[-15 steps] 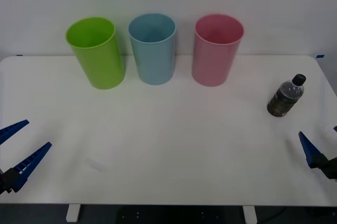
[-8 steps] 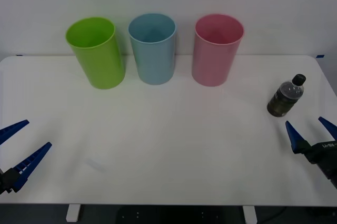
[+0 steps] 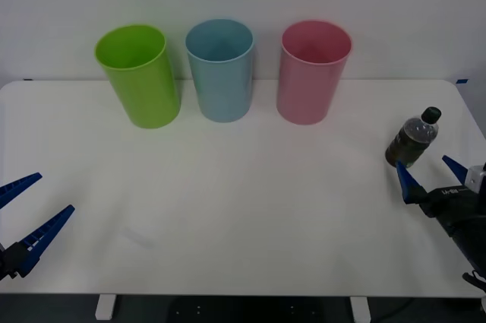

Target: Grasp the object on the table and drop it into the matching bin: aluminum can to the light blue bin, PET bottle to the pink bin.

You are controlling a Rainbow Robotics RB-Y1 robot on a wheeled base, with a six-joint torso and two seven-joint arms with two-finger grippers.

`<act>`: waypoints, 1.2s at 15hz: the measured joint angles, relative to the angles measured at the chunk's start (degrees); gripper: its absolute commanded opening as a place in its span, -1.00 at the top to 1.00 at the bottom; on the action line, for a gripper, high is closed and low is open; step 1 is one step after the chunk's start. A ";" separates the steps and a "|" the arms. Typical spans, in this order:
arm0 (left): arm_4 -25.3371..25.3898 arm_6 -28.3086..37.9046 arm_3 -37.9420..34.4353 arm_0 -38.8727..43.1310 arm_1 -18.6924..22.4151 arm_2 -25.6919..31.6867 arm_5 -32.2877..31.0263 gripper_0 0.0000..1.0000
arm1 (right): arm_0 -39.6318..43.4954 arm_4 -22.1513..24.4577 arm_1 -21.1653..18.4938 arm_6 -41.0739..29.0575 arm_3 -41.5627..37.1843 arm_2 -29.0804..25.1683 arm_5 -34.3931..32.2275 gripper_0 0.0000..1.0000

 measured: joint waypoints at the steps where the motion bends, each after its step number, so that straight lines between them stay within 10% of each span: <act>1: 0.00 0.00 0.00 0.00 0.00 0.00 0.00 -1.00 | -1.06 0.11 0.15 0.27 1.19 0.00 0.01 -1.00; 18: 0.00 0.00 0.00 0.00 0.00 0.00 0.00 -1.00 | -16.72 1.24 0.53 4.00 17.43 0.44 2.67 -1.00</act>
